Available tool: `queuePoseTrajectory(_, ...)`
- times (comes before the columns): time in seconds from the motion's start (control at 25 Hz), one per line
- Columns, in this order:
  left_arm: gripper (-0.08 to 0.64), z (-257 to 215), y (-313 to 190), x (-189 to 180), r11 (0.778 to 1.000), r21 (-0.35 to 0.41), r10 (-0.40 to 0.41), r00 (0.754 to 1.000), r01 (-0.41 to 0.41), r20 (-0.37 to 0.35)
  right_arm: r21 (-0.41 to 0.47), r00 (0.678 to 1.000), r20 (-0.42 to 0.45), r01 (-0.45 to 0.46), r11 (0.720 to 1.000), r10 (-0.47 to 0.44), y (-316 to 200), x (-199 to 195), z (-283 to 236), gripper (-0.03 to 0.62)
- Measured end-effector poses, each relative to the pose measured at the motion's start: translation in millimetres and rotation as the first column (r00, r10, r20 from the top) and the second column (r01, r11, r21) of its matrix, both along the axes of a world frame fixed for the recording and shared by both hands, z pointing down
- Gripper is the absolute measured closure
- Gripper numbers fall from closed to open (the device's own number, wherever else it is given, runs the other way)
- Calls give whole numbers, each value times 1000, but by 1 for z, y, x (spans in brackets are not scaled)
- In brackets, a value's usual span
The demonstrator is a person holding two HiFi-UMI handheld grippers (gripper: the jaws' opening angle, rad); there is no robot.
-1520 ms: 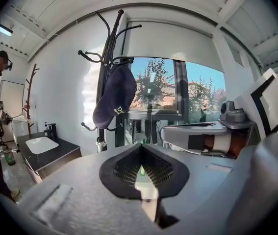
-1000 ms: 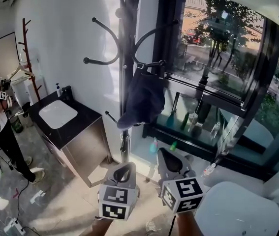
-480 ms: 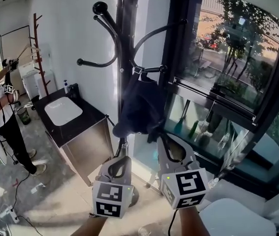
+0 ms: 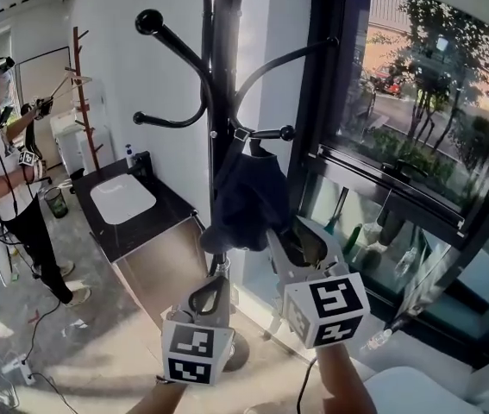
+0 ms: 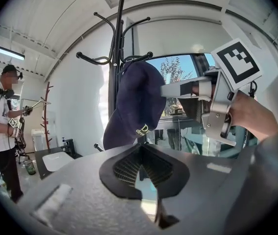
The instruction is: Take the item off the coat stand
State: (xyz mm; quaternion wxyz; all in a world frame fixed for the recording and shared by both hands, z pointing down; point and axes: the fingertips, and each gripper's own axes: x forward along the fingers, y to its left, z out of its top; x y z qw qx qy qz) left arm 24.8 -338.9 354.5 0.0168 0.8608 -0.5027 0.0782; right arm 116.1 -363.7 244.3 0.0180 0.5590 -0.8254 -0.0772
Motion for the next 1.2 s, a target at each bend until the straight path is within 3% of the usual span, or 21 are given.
queuePoseTrajectory(0.12, 558, 2, -2, -6, 1000, 0, -24, 1000, 24, 3, -25, 999, 1, 32, 999, -32, -13, -3, 6, 419)
queuePoseTrajectory(0.4, 557, 8, -5, -19, 998, -9, -59, 998, 59, 6, -13, 998, -12, 60, 998, -60, -33, -16, 2, 414)
queuePoseTrajectory(0.72, 558, 10, -5, -34, 997, -15, -78, 997, 78, 9, 37, 998, -46, 33, 999, -31, -37, -22, -2, 578)
queuePoseTrajectory(1.2, 558, 7, 8, -37, 999, -5, -49, 999, 49, 5, 143, 999, 15, -48, 989, 47, -13, -5, -36, 581)
